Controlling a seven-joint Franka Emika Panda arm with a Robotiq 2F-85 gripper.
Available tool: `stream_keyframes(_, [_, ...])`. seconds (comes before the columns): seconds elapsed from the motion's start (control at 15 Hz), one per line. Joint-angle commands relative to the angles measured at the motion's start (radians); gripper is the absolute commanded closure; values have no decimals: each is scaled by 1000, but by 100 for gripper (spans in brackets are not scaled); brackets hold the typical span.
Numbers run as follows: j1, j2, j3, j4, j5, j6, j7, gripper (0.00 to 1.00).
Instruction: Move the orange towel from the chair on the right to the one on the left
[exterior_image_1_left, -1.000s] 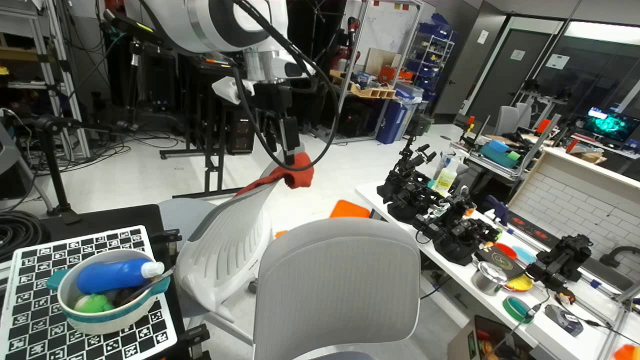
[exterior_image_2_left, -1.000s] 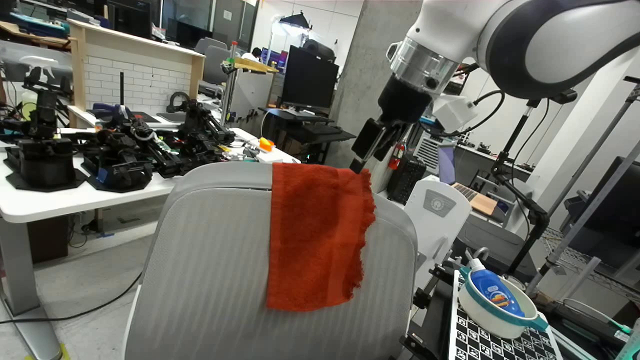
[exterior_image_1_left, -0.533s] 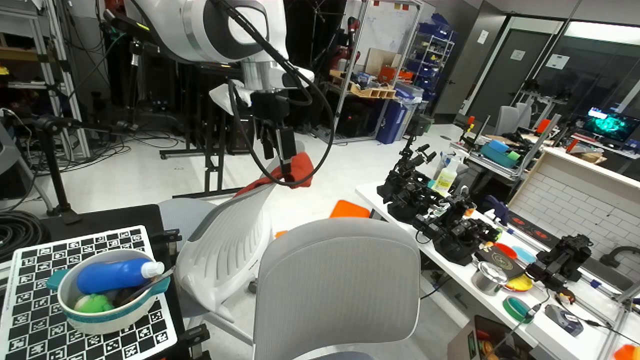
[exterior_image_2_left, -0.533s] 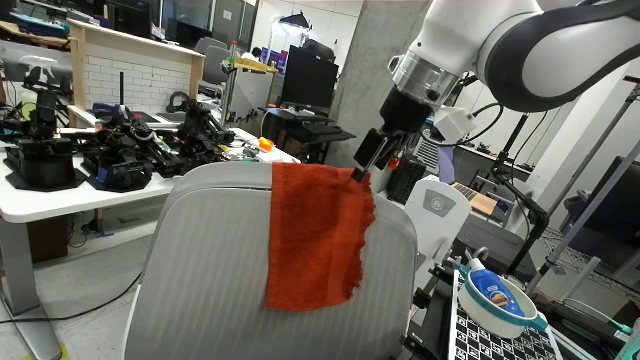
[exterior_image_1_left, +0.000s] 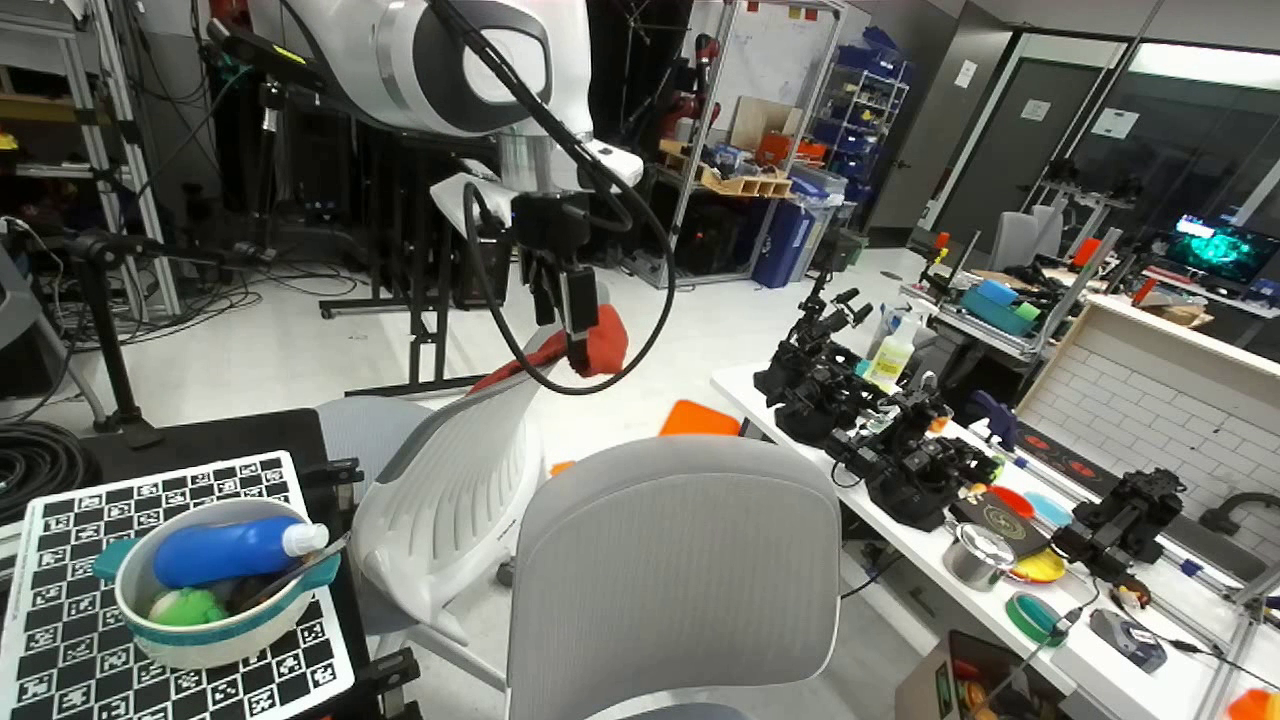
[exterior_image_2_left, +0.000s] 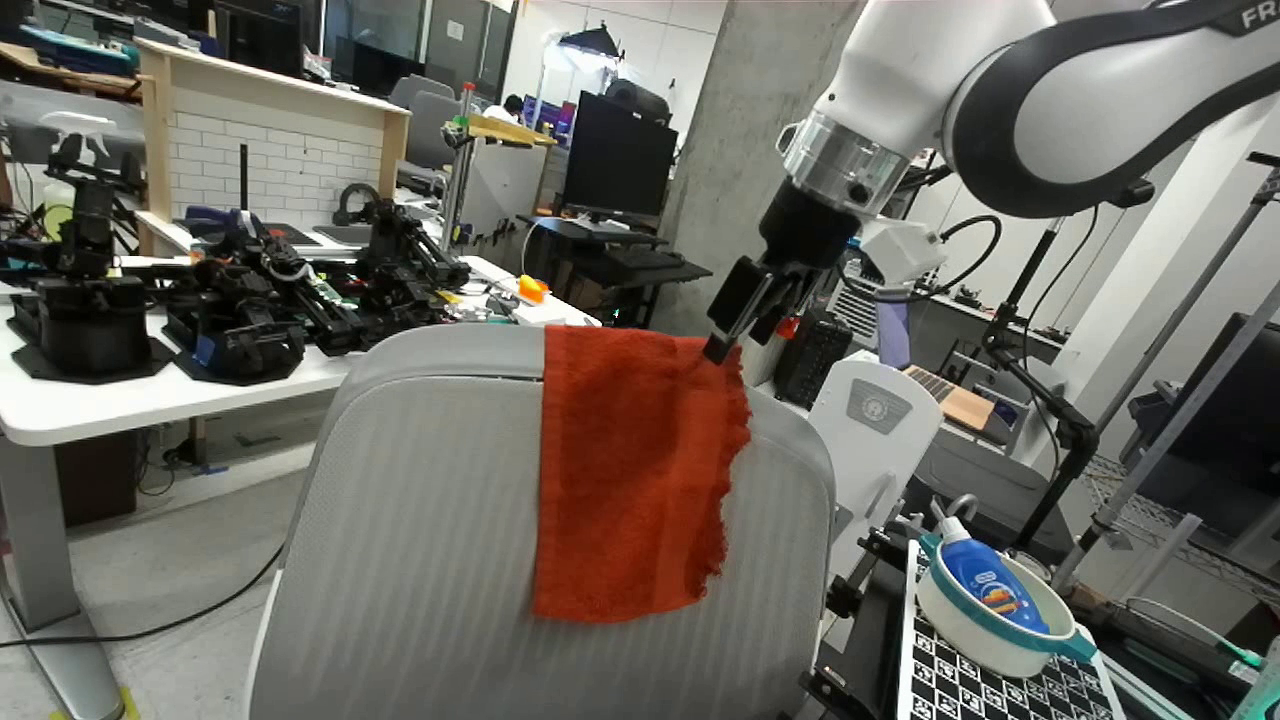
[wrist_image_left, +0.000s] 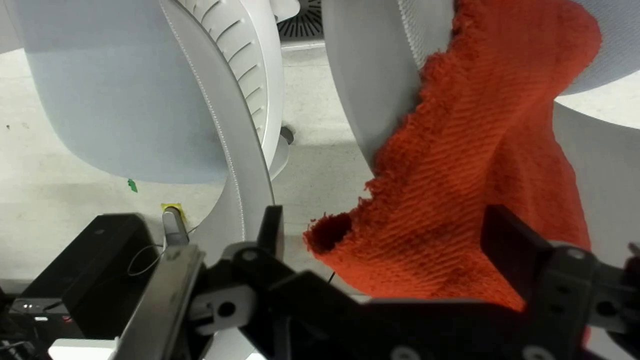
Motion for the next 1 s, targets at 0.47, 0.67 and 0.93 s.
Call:
stream_keyframes(0.47, [-20, 87, 12, 81, 131, 73, -112, 0])
stream_keyframes(0.67, [-14, 93, 11, 89, 137, 40, -95, 0])
stream_keyframes(0.93, [-9, 111, 8, 107, 129, 2, -84, 0])
